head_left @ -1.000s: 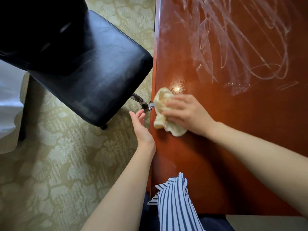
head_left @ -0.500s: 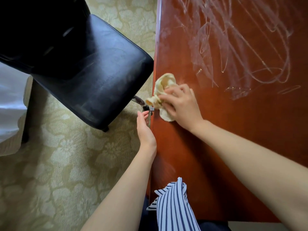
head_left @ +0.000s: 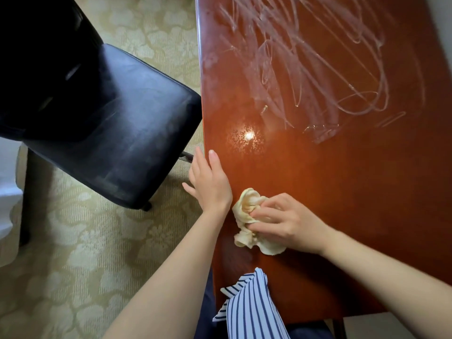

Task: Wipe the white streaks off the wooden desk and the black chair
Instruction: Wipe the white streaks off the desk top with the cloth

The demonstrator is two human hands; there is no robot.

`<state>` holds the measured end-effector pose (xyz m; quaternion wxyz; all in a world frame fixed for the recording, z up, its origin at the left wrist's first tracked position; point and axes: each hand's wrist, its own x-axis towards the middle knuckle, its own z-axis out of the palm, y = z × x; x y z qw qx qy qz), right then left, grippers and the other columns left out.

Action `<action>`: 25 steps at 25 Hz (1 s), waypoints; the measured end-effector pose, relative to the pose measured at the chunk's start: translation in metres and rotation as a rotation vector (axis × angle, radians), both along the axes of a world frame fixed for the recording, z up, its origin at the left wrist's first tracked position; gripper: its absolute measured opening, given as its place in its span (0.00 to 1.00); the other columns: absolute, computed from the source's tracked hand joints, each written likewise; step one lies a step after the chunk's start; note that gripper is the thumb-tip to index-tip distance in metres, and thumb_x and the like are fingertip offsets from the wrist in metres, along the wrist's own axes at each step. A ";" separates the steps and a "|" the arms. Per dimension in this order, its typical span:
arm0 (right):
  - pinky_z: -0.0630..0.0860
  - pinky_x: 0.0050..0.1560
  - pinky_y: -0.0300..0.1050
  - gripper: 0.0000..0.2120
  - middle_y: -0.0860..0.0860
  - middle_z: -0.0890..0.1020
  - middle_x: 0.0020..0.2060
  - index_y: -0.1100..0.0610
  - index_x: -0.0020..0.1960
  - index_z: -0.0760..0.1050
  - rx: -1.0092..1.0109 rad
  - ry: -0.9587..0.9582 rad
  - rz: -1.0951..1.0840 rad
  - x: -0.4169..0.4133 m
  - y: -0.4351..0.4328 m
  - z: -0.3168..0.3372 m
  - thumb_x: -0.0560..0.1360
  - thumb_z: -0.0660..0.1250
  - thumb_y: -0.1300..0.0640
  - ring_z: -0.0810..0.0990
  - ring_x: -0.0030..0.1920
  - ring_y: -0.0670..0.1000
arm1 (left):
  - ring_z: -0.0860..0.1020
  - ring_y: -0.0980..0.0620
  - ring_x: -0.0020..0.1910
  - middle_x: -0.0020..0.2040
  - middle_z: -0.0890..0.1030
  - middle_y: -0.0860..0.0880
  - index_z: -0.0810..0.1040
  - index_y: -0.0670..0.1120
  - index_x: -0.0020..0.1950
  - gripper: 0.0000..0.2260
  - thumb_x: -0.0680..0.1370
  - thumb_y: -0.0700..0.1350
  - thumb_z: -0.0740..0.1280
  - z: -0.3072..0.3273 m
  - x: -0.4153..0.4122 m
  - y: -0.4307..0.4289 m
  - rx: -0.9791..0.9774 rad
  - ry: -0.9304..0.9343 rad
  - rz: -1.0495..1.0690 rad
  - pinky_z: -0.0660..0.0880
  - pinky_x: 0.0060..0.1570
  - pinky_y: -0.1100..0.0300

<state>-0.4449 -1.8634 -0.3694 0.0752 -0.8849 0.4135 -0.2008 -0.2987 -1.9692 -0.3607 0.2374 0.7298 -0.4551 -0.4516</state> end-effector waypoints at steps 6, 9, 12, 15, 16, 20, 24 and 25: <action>0.76 0.47 0.52 0.08 0.52 0.81 0.53 0.52 0.54 0.79 -0.034 0.073 -0.036 -0.057 -0.082 -0.003 0.75 0.67 0.55 0.73 0.55 0.54 | 0.61 0.50 0.74 0.75 0.64 0.52 0.58 0.52 0.77 0.24 0.82 0.56 0.45 -0.014 -0.004 -0.014 -0.010 -0.176 -0.071 0.54 0.72 0.45; 0.75 0.47 0.57 0.10 0.53 0.80 0.53 0.54 0.52 0.81 0.022 0.001 -0.309 -0.069 -0.132 -0.007 0.76 0.64 0.53 0.72 0.53 0.56 | 0.69 0.49 0.69 0.70 0.72 0.51 0.64 0.52 0.74 0.29 0.78 0.62 0.42 -0.019 -0.007 -0.015 -0.064 -0.243 -0.078 0.61 0.69 0.44; 0.74 0.49 0.55 0.10 0.51 0.80 0.51 0.53 0.53 0.81 0.008 -0.031 -0.674 -0.052 -0.167 -0.013 0.73 0.66 0.55 0.74 0.51 0.58 | 0.70 0.49 0.68 0.68 0.74 0.51 0.64 0.51 0.74 0.29 0.78 0.63 0.44 -0.020 -0.009 -0.016 -0.053 -0.263 -0.078 0.62 0.69 0.46; 0.67 0.49 0.46 0.11 0.49 0.80 0.51 0.51 0.53 0.80 -0.043 -0.081 -1.010 -0.011 -0.172 -0.018 0.71 0.67 0.57 0.74 0.51 0.57 | 0.70 0.48 0.68 0.68 0.74 0.49 0.65 0.51 0.73 0.27 0.79 0.62 0.46 -0.020 -0.010 -0.016 -0.041 -0.288 -0.079 0.62 0.68 0.46; 0.67 0.48 0.46 0.11 0.49 0.79 0.50 0.51 0.53 0.80 -0.048 -0.091 -1.020 0.002 -0.167 -0.018 0.71 0.67 0.57 0.73 0.51 0.56 | 0.71 0.48 0.67 0.67 0.75 0.49 0.66 0.51 0.73 0.29 0.78 0.63 0.45 -0.020 -0.010 -0.016 -0.047 -0.298 -0.082 0.63 0.68 0.46; 0.67 0.50 0.46 0.10 0.51 0.80 0.50 0.53 0.52 0.80 -0.042 -0.092 -0.738 0.027 -0.116 -0.016 0.72 0.67 0.57 0.70 0.54 0.53 | 0.73 0.45 0.63 0.63 0.78 0.47 0.68 0.51 0.71 0.32 0.75 0.65 0.42 -0.022 -0.009 -0.017 -0.046 -0.301 -0.078 0.66 0.65 0.45; 0.69 0.52 0.48 0.08 0.51 0.81 0.52 0.54 0.53 0.81 0.025 -0.041 -0.490 0.015 -0.055 -0.010 0.74 0.69 0.57 0.73 0.54 0.55 | 0.73 0.44 0.63 0.62 0.78 0.46 0.68 0.51 0.71 0.28 0.78 0.63 0.45 -0.020 -0.007 -0.016 -0.028 -0.261 -0.067 0.65 0.65 0.44; 0.70 0.51 0.48 0.08 0.51 0.81 0.52 0.55 0.53 0.82 0.018 -0.020 -0.436 0.005 -0.043 -0.009 0.75 0.68 0.57 0.74 0.54 0.55 | 0.73 0.44 0.64 0.62 0.78 0.46 0.67 0.51 0.71 0.27 0.79 0.62 0.46 -0.020 -0.006 -0.016 -0.028 -0.250 -0.069 0.65 0.66 0.43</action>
